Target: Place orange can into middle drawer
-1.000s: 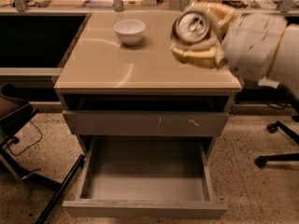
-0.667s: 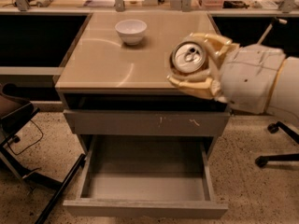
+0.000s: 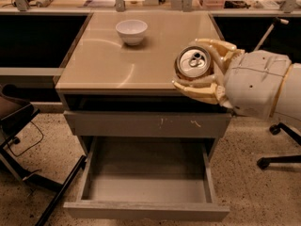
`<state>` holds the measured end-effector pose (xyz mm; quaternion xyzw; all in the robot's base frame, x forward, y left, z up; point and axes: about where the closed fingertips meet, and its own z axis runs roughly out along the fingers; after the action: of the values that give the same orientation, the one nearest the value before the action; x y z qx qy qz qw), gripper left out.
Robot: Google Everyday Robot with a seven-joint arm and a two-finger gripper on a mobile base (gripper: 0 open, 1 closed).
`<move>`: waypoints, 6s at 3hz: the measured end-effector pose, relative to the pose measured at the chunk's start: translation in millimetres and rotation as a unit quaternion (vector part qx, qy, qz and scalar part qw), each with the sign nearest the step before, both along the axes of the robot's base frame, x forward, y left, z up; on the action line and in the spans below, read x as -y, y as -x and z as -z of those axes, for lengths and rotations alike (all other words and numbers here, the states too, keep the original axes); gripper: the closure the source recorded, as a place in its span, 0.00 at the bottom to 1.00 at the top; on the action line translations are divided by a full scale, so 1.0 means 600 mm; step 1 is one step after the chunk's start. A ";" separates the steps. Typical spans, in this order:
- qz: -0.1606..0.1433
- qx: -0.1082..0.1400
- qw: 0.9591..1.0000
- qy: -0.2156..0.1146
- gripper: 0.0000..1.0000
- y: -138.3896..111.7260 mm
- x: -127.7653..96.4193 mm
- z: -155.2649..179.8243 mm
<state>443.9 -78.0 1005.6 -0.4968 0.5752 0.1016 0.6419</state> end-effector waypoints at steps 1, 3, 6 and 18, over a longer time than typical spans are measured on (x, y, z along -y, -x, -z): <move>0.010 -0.026 1.000 0.009 1.00 -0.018 0.003 0.056; 0.039 -0.087 0.993 0.065 1.00 -0.033 0.063 0.320; 0.059 -0.112 0.990 0.066 1.00 -0.027 0.106 0.443; 0.108 -0.242 0.963 0.044 0.34 -0.163 -0.028 0.964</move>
Offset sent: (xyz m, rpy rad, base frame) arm 0.0284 -0.0370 -0.2461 -0.1520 0.2492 -0.0821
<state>541.6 -60.9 427.0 -0.4202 0.7671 0.1237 0.4686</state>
